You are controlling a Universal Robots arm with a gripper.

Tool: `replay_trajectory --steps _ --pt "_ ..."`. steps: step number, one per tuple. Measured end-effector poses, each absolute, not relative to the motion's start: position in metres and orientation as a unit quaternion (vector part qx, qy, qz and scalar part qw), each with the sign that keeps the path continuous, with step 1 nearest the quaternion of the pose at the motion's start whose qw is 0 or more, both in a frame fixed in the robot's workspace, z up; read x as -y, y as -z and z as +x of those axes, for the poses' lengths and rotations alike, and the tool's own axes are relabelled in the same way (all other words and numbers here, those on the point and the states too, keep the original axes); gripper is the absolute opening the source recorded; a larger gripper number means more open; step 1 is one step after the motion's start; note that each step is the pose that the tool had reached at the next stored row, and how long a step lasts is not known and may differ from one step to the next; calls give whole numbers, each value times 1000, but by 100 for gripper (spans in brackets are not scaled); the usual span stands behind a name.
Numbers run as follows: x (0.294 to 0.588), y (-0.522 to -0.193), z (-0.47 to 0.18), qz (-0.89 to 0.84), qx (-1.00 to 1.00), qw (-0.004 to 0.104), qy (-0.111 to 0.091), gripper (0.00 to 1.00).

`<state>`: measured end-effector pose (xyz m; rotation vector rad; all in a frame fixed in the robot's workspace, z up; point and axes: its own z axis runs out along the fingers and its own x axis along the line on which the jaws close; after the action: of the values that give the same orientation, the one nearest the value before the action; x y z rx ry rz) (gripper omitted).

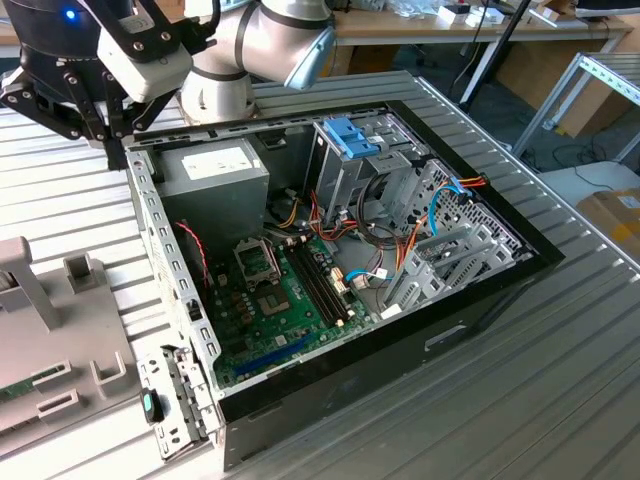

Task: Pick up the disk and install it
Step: 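Reach for the disk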

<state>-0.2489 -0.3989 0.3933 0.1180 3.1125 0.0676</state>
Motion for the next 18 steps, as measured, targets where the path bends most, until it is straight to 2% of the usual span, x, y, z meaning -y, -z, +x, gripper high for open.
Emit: replay_trajectory --steps 18 --pt "399 -393 -263 38 -999 13 -22 11"
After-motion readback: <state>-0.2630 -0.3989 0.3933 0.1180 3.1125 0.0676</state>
